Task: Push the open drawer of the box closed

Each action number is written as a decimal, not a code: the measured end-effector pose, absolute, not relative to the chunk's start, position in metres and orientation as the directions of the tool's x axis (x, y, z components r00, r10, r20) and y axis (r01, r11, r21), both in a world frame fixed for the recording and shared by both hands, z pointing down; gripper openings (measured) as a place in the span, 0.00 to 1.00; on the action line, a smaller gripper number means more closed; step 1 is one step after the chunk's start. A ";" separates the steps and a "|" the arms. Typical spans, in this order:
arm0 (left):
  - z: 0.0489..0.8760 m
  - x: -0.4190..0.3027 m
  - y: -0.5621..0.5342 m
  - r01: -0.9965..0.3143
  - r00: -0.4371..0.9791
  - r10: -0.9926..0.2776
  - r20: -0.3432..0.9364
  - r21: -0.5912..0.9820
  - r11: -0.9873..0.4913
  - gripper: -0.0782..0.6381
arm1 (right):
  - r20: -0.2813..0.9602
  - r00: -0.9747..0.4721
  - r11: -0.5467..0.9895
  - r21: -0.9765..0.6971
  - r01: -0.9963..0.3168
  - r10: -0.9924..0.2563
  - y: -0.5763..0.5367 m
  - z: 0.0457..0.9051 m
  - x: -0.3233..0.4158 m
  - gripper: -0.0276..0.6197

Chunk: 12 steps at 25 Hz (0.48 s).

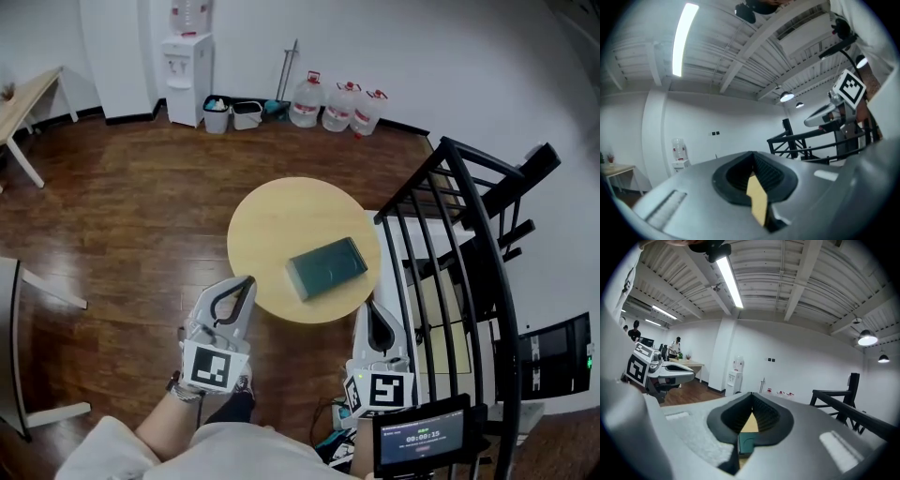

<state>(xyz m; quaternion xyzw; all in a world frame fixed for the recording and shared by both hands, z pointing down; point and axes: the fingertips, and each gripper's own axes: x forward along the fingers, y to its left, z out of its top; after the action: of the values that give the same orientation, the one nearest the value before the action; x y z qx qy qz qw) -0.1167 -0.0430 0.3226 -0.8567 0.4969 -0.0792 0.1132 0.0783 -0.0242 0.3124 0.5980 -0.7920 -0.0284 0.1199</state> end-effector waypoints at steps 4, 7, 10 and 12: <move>0.323 -0.102 -0.025 -0.832 0.488 -0.872 0.031 -0.286 -0.476 0.12 | 0.158 -0.264 0.292 0.200 -0.935 -0.952 -0.006 0.309 0.080 0.05; 0.317 -0.085 0.007 -0.823 0.505 -0.863 0.022 -0.288 -0.489 0.12 | 0.165 -0.266 0.294 0.178 -0.939 -0.950 0.024 0.315 0.089 0.05; 0.310 -0.067 0.044 -0.814 0.522 -0.853 0.002 -0.297 -0.498 0.12 | 0.142 -0.264 0.286 0.166 -0.944 -0.954 0.056 0.316 0.099 0.05; 0.307 -0.054 0.066 -0.811 0.529 -0.849 -0.015 -0.303 -0.500 0.12 | 0.126 -0.257 0.276 0.163 -0.947 -0.958 0.074 0.314 0.108 0.05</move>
<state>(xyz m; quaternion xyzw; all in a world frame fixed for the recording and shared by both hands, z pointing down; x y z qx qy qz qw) -0.0542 0.0662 0.3067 -0.8635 0.4806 -0.0679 0.1375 0.1076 0.0741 0.3143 0.6012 -0.7924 -0.0270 0.0998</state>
